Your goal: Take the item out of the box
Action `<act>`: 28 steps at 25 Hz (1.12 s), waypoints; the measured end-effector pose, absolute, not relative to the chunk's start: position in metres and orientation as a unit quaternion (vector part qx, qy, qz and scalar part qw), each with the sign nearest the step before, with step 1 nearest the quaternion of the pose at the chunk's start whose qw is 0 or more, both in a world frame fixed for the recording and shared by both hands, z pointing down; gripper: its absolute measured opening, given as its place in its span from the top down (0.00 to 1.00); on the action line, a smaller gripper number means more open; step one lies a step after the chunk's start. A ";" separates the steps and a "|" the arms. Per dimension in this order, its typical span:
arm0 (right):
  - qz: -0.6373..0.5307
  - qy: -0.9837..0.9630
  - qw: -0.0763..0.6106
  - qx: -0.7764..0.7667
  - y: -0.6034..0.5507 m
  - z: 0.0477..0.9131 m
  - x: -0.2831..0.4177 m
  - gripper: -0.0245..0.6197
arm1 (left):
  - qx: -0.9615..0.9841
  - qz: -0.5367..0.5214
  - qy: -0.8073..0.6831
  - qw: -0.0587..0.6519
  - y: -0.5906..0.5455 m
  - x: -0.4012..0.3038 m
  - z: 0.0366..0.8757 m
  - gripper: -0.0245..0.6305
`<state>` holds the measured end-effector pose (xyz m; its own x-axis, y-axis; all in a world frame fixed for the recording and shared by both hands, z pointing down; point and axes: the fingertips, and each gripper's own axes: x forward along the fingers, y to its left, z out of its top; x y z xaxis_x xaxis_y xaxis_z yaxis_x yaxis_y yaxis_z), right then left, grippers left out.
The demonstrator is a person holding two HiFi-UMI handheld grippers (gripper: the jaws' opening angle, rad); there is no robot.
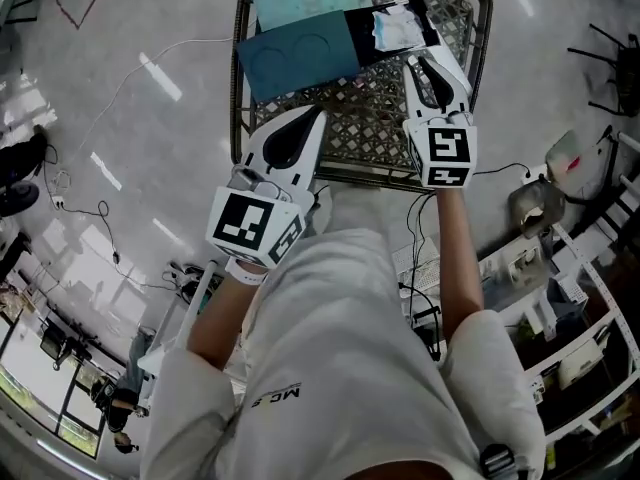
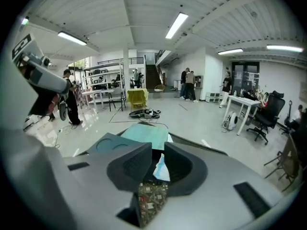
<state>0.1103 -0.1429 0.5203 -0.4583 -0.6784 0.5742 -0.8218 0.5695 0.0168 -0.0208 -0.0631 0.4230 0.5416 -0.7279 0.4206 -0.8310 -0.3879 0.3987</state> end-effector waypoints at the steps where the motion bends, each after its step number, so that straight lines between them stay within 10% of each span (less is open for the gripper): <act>1: 0.135 -0.843 0.278 0.441 -0.149 0.531 0.112 0.84 | 0.825 0.091 -0.474 0.293 -0.065 -0.019 0.429 0.92; 28: 0.181 -0.792 0.470 0.345 -0.233 0.685 0.057 0.78 | 0.786 0.115 -0.506 0.336 -0.092 -0.027 0.517 0.92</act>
<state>0.0575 -0.2331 0.6853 -0.3213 -0.3757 0.8693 -0.7165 0.6966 0.0362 -0.0268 -0.0916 0.5166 0.4608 -0.7190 0.5203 -0.8730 -0.2616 0.4116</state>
